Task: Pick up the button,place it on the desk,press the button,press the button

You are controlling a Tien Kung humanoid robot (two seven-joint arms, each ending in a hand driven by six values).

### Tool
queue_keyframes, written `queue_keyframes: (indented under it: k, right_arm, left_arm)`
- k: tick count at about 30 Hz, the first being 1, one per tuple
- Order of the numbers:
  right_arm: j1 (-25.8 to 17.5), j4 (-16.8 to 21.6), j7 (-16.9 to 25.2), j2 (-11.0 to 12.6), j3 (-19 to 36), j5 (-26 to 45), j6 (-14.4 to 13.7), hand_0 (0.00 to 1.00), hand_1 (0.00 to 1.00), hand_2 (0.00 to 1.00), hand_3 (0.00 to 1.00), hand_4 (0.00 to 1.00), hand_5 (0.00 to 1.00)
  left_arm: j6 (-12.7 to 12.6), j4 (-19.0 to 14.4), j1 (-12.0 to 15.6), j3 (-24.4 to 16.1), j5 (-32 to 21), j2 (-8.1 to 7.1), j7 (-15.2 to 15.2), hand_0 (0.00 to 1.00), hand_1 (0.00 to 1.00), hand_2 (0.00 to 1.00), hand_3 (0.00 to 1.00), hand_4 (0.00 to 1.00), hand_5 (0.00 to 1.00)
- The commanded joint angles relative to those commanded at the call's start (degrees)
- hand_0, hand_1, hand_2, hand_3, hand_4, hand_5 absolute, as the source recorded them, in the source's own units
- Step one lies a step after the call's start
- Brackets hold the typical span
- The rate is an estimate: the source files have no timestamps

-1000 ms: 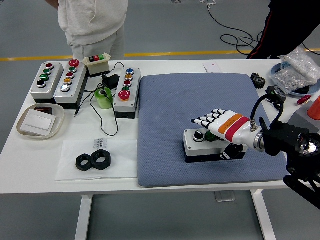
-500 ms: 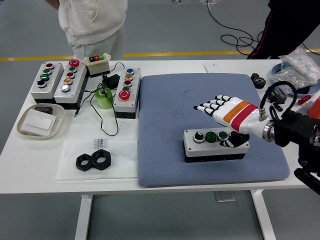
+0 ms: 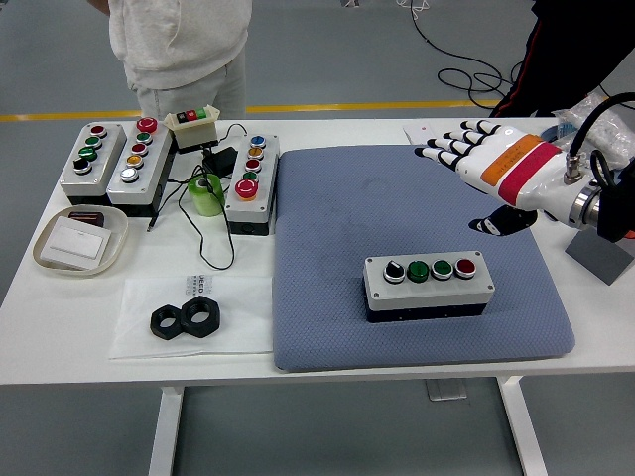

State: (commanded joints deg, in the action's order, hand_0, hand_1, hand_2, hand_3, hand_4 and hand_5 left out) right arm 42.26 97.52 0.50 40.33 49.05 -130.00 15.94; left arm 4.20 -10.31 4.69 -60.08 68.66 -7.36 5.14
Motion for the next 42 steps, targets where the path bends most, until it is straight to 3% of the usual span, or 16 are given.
queue_keyframes:
  k: [12,13,16,18,19,24,25,42]
  right_arm:
    - [6.7,-1.8,-0.4,6.5,0.6,0.0,0.2,0.971,0.951,0.989,0.998,0.937,0.182]
    - [7.2,-2.0,-0.5,7.0,0.4,0.0,0.1,0.968,0.946,0.975,0.986,0.921,0.236]
    - [8.5,-2.8,-0.6,8.2,-0.1,0.0,0.3,0.968,0.946,0.975,0.986,0.921,0.236]
    - [9.0,-3.3,-0.7,8.7,-0.2,0.0,0.3,0.968,0.946,0.975,0.986,0.921,0.236]
    - [9.2,-3.6,-0.9,8.8,-0.1,0.0,0.3,0.974,0.954,0.991,0.997,0.946,0.430]
    - [10.1,-3.9,-1.4,9.4,0.4,0.0,0.4,0.974,0.954,0.991,0.997,0.946,0.430]
    - [10.3,-4.0,-1.5,9.5,0.6,0.0,0.6,0.974,0.958,0.998,0.998,0.967,0.467]
    - [11.9,-4.6,-1.1,11.7,2.1,0.0,1.2,0.975,0.956,0.998,0.998,0.963,0.453]
  left_arm:
    - [-0.2,0.0,0.4,0.2,-0.8,-0.24,-0.1,0.742,0.914,0.983,0.941,0.614,0.998]
    - [-0.2,0.0,0.4,0.2,-0.8,-0.25,-0.1,0.742,0.914,0.983,0.941,0.614,0.998]
    - [-0.3,0.0,0.4,0.5,-1.3,-0.24,-0.1,0.742,0.914,0.983,0.941,0.614,0.998]
    - [-0.3,0.0,0.4,0.5,-1.3,-0.22,-0.1,0.742,0.914,0.983,0.941,0.614,0.998]
    - [-0.3,0.0,0.4,0.6,-1.4,-0.22,-0.1,0.742,0.914,0.983,0.941,0.613,0.998]
    - [-0.4,0.0,0.3,0.7,-1.6,-0.21,-0.1,0.742,0.914,0.983,0.941,0.613,0.998]
    - [-0.4,0.0,0.3,0.8,-1.8,-0.23,-0.2,0.742,0.914,0.983,0.942,0.612,0.998]
    - [-0.6,0.0,-0.1,1.6,-2.7,-0.34,-0.3,0.742,0.913,0.983,0.941,0.611,0.998]
